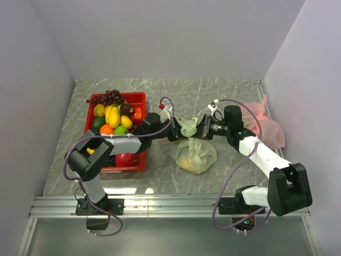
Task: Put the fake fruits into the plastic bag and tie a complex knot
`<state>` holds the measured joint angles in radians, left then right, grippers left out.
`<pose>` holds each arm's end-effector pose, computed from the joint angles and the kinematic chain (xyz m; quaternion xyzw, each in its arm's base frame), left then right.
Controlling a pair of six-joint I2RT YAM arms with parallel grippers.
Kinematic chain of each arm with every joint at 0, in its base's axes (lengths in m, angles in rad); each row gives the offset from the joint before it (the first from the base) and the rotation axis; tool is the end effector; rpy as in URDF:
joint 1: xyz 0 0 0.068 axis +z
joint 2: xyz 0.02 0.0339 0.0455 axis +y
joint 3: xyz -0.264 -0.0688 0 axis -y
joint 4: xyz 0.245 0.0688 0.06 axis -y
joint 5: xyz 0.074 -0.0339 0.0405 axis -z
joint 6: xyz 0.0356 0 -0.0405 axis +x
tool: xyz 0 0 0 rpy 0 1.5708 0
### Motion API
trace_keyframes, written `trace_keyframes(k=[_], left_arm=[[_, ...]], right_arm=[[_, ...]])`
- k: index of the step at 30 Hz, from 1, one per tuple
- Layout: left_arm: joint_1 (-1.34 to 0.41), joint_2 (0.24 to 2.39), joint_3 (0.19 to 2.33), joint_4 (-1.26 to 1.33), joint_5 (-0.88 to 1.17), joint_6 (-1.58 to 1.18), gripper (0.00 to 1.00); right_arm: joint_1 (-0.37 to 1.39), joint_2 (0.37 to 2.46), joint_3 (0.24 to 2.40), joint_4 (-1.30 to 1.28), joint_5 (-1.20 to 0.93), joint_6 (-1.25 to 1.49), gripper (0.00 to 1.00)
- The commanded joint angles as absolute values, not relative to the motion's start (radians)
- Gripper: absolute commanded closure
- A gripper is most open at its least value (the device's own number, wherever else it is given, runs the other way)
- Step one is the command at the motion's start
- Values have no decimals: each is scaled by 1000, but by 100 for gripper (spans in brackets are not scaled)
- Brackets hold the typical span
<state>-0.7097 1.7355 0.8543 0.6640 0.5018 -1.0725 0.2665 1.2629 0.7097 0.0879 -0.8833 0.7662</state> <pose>0.2681 -0.2529 0.2004 0.0167 0.7708 -0.5935 0.2308 0.2497 0.0967 0.2441 -0.0272 0.8010 0.5507 0.2332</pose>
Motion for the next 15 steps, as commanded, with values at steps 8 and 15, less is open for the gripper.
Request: trace_keyframes(k=[8,15], left_arm=[[-693,1740,885,743,528,-1121,100],[-692,1763,922,701,538,-1112,100]], right_arm=[[138,1265,1136,-800,-965,-138,35],[5,1341,1256,-849,-1029,-180,46]])
